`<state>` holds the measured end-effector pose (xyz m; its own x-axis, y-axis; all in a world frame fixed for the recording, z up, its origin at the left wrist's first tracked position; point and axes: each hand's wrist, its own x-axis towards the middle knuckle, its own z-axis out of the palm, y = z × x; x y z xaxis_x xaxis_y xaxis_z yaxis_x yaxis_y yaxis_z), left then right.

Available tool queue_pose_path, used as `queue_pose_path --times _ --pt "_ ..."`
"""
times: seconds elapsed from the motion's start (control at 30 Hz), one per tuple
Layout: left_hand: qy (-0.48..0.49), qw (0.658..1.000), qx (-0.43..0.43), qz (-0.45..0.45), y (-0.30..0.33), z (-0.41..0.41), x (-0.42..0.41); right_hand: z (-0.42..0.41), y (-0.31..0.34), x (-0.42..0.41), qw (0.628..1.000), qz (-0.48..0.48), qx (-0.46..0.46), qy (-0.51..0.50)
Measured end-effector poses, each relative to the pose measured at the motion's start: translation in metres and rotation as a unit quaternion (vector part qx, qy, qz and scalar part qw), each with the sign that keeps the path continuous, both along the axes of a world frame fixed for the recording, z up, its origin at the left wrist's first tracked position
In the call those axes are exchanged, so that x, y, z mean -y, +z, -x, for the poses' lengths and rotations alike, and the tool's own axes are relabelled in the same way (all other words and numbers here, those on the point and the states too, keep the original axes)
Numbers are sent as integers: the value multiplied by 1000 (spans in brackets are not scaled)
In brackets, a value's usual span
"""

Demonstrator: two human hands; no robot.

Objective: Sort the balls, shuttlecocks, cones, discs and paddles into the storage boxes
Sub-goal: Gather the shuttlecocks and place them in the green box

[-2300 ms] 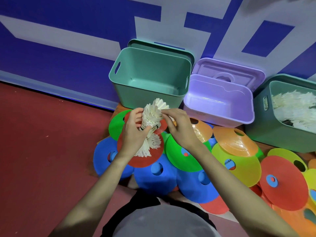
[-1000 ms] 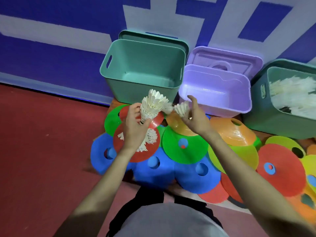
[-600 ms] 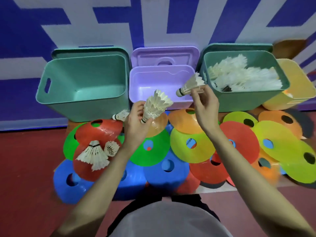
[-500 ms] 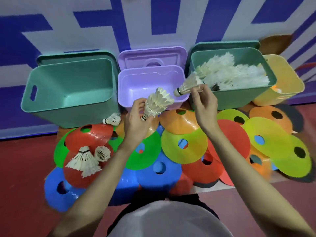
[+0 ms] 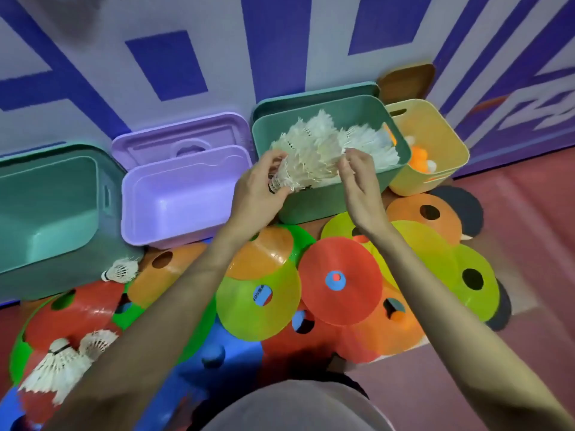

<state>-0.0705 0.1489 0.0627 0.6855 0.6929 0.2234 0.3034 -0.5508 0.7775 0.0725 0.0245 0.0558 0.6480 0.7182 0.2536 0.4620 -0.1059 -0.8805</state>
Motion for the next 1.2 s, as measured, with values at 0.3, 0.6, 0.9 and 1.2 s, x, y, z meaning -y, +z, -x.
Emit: queue_pose_path --times 0.3,0.6,0.9,1.2 --pt "-75 996 -40 0 -10 -136 -27 -98 -3 0 984 47 85 -147" --pt "-132 989 -38 53 -2 -247 -69 -179 1 -29 978 -12 118 -170" --pt "-125 983 -131 38 -25 -259 -103 -212 -32 -64 986 47 87 -137" --pt "-108 958 -214 -158 -32 -241 -101 -219 -45 -81 953 160 173 -190"
